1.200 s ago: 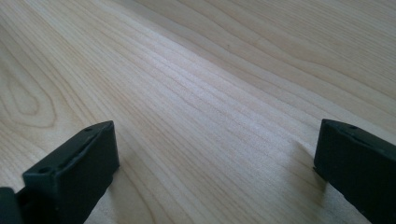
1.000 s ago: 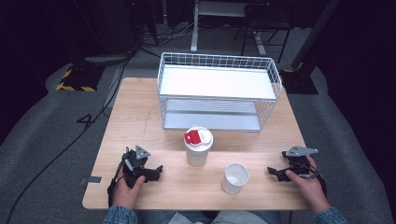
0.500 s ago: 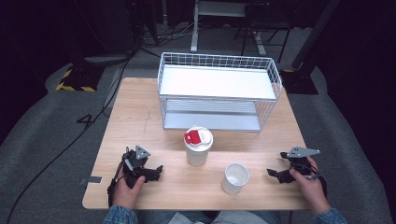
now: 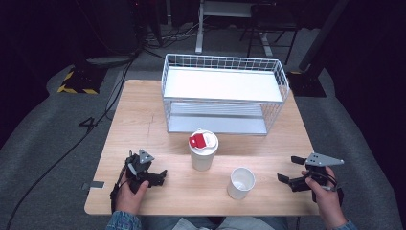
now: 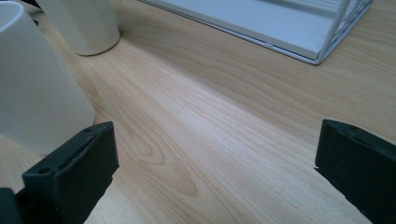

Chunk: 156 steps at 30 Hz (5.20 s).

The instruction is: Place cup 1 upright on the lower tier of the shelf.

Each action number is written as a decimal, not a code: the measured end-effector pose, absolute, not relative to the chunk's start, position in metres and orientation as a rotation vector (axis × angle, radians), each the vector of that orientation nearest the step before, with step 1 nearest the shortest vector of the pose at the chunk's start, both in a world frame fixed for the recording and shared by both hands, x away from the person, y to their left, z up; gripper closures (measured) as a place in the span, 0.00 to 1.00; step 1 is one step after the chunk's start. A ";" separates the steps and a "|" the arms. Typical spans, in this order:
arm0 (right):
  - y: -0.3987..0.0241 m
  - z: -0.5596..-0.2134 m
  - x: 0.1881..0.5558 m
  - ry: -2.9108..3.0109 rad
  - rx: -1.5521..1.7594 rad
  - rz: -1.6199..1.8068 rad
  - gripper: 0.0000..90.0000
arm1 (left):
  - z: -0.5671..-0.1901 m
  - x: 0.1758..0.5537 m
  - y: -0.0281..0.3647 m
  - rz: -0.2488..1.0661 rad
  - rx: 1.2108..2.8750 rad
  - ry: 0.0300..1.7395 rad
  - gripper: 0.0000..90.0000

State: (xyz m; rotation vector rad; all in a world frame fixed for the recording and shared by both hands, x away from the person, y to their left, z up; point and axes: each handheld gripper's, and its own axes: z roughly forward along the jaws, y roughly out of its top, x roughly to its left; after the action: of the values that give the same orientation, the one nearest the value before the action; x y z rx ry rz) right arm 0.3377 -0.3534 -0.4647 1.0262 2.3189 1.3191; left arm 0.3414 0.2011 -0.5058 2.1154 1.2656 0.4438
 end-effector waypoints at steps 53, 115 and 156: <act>-0.252 -0.460 0.292 2.523 0.754 1.520 0.00 | -0.506 0.341 0.201 0.444 2.116 1.265 0.00; -0.220 -0.452 0.301 2.503 0.694 1.439 0.25 | -0.506 0.341 0.201 0.444 2.115 1.265 0.00; -0.218 -0.400 0.383 2.341 0.796 1.379 0.25 | -0.506 0.341 0.201 0.445 2.115 1.266 0.00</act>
State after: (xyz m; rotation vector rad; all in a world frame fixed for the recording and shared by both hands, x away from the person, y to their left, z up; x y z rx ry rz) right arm 0.3835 -0.2183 -0.4000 0.7957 2.3409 1.3792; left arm 0.3413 0.2011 -0.5058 2.1154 1.2659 0.4445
